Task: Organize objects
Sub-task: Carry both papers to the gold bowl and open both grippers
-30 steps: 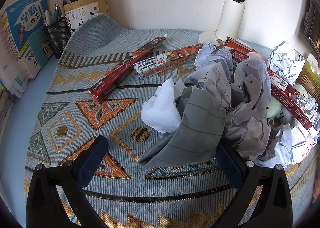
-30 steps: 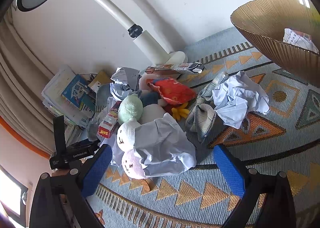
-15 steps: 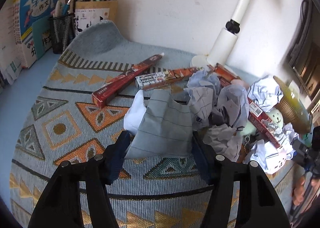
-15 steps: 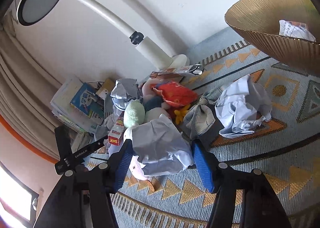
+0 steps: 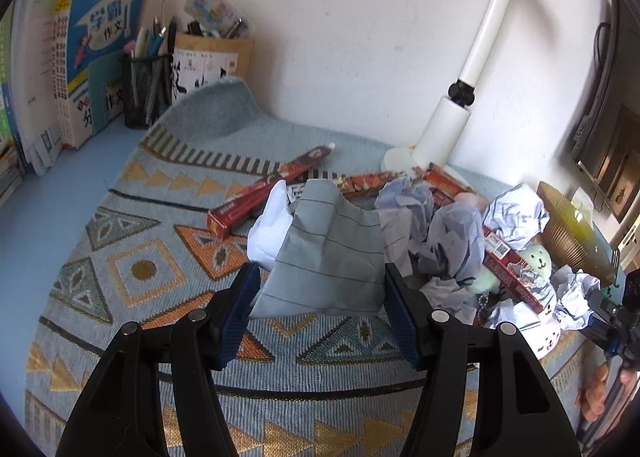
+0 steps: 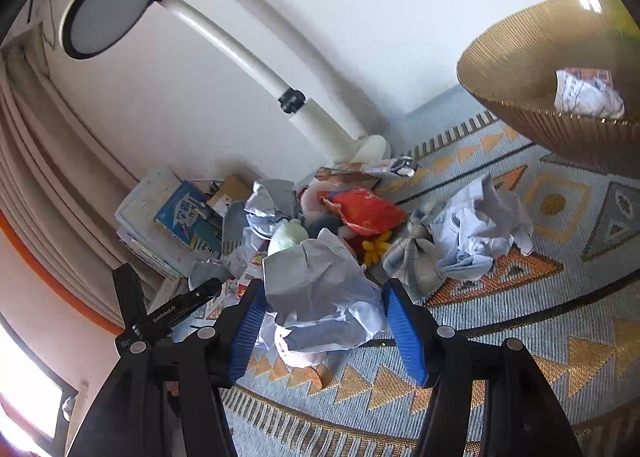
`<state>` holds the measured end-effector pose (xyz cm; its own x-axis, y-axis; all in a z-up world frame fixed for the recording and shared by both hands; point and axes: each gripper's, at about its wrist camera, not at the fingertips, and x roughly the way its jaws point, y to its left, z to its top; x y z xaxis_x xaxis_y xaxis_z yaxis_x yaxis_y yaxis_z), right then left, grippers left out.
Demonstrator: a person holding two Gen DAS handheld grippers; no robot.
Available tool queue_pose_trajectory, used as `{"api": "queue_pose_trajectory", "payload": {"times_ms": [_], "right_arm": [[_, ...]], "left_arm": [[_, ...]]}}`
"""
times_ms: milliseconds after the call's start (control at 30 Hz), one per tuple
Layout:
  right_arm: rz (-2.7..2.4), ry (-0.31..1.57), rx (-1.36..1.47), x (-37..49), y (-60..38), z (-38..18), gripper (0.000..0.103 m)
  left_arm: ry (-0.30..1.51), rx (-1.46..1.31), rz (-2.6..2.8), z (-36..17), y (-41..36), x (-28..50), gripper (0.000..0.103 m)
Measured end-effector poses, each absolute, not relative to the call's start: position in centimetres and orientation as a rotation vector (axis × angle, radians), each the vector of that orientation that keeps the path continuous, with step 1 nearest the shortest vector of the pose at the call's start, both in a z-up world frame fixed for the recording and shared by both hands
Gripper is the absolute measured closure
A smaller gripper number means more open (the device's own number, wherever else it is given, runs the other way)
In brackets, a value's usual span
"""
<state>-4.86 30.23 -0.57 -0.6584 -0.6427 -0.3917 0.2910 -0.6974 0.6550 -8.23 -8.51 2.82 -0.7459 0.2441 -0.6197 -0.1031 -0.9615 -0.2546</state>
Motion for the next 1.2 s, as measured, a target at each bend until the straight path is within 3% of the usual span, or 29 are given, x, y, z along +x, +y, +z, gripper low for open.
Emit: {"api": "queue_pose_trajectory", "payload": {"times_ms": [233,500,833,1200], "right_arm": [[-2.370,-0.698,0.783,-4.1,30.0,0.7,0.044],[-2.414,-0.727,0.719,-3.2,32.0,3.5,0.044],[-2.593,-0.588,0.659,-3.3,36.2,9.3,0.044],[-2.806,-0.517,0.723,-5.1,44.0,11.3,0.044]], "left_arm": [[-0.375,-1.006,2.806,3.1,-9.9,-8.1,0.044],[-0.103,-0.911,2.874,7.6,-5.9,-6.9,0.044],[-0.018,-0.760,2.749,14.7,6.1,-8.6,0.044],[-0.023,-0.727,2.515,16.5,20.3,-11.0,0.044]]}}
